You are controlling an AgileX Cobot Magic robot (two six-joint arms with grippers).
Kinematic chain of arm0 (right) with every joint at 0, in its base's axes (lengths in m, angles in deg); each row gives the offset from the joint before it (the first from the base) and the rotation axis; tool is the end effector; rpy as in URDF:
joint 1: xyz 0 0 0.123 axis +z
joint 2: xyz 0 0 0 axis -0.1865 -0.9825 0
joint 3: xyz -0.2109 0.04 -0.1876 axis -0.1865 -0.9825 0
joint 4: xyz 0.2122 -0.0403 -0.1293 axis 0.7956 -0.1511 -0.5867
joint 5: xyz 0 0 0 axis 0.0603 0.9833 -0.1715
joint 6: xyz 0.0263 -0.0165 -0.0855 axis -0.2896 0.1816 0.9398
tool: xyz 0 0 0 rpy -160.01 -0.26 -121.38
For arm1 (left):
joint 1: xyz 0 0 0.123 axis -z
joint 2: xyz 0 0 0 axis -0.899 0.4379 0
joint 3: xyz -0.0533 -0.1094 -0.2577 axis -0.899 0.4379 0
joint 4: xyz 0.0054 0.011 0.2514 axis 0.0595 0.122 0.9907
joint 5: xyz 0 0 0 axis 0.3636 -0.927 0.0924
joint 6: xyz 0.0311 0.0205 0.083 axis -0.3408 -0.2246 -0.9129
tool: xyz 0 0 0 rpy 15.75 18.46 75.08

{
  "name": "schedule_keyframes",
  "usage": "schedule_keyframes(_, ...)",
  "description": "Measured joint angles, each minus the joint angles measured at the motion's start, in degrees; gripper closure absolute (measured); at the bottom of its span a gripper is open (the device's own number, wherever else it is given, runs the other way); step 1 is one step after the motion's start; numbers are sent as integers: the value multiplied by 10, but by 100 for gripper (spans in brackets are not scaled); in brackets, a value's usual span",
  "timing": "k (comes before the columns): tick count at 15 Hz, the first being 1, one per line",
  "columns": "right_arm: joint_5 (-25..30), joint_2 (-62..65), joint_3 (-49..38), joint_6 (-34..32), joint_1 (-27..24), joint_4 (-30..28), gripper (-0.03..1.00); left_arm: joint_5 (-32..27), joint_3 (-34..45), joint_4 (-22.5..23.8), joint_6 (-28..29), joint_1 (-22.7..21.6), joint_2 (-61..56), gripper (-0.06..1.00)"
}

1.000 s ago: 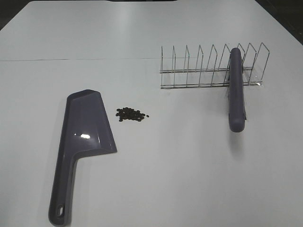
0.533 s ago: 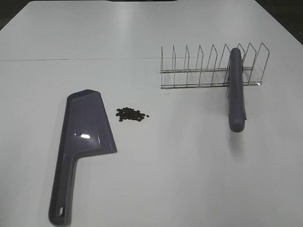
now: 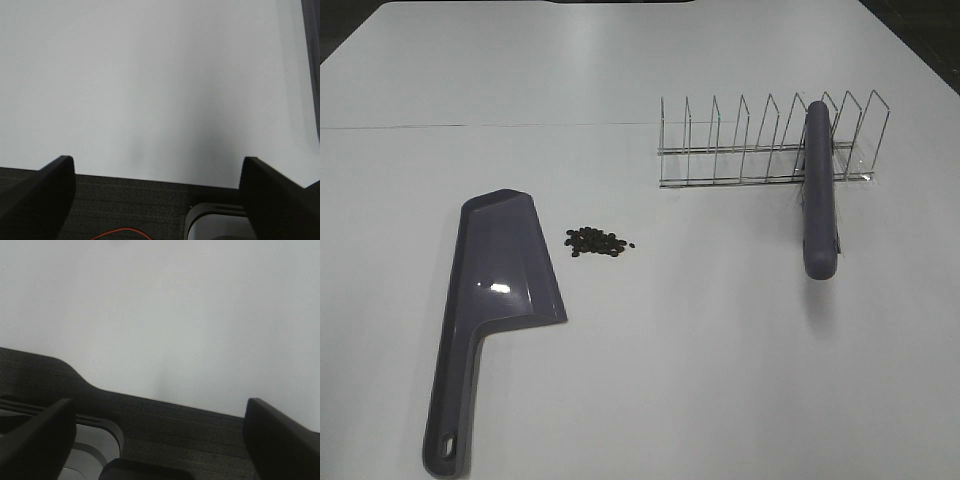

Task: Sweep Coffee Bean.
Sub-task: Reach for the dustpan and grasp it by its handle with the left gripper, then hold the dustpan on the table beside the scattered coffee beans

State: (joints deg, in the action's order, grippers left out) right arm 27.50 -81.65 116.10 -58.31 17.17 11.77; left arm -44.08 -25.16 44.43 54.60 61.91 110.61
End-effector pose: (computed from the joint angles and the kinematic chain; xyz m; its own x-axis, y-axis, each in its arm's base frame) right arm 0.0726 0.0075 0.2413 -0.8946 -0.1453 -0.4226 -0.1487 0.9886 -0.0252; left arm 0.0912 0.0056 0.2528 -0.9048 -0.0627 -0.4212 -0.0735 0.9973 0.0093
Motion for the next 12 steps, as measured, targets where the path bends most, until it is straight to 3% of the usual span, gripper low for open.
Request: schedule_keyframes(12,0,-1,21,-1,0,0,17,28,-18,-1,9,0,46,13)
